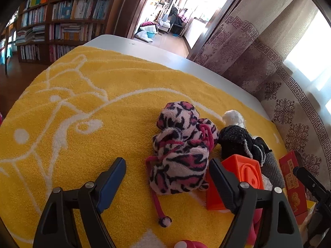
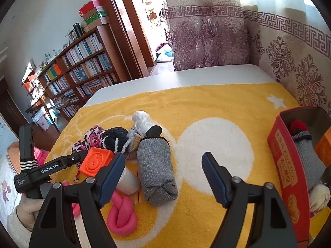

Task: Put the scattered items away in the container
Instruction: 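Grasp the grey sock with the right gripper while the left gripper grasps the leopard plush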

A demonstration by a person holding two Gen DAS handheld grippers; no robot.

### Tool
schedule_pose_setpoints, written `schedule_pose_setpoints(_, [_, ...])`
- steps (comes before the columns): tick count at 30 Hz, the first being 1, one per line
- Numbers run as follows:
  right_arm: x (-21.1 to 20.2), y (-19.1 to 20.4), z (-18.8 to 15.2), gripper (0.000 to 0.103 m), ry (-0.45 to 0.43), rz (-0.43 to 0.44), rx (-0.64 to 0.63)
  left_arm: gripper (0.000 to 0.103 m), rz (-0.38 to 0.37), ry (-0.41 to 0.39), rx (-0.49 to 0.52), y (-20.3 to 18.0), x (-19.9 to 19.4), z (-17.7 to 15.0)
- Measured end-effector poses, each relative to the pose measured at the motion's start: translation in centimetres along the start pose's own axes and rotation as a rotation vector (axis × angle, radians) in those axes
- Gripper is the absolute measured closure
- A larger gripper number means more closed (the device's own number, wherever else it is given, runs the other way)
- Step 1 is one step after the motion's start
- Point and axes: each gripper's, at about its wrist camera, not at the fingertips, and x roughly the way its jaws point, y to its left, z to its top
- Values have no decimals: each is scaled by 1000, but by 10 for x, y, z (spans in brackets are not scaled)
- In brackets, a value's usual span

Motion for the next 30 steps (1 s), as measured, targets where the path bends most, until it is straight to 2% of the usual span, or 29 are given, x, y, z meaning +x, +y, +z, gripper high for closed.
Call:
schedule_pose_setpoints(2, [6, -1, -2, 23, 8, 14, 4, 47, -32, 9, -1, -1, 2, 0])
schedule_pose_setpoints(6, [18, -8, -9, 23, 29, 20, 21, 54, -30, 2, 39, -8, 1, -2])
schedule_pose_setpoints(10, [22, -13, -13, 23, 28, 33, 24, 54, -19, -27, 73, -15, -9, -4])
schedule_pose_setpoints(18, [32, -12, -16, 23, 51, 44, 9, 54, -75, -130, 57, -17, -48, 4])
schedule_pose_setpoints(25, [49, 1, -20, 23, 90, 17, -60, 54, -113, -112, 80, -27, -51, 0])
schedule_pose_setpoints(27, [53, 2, -23, 27, 106, 6, -72, 54, -122, -106, 91, -31, -50, -2])
schedule_pose_setpoints(29, [57, 1, -25, 50, 132, 22, -70, 54, -129, -103, 101, -35, -50, -4])
schedule_pose_setpoints(30, [57, 0, -26, 55, 138, 34, -63, 54, -132, -102, 106, -36, -50, -5])
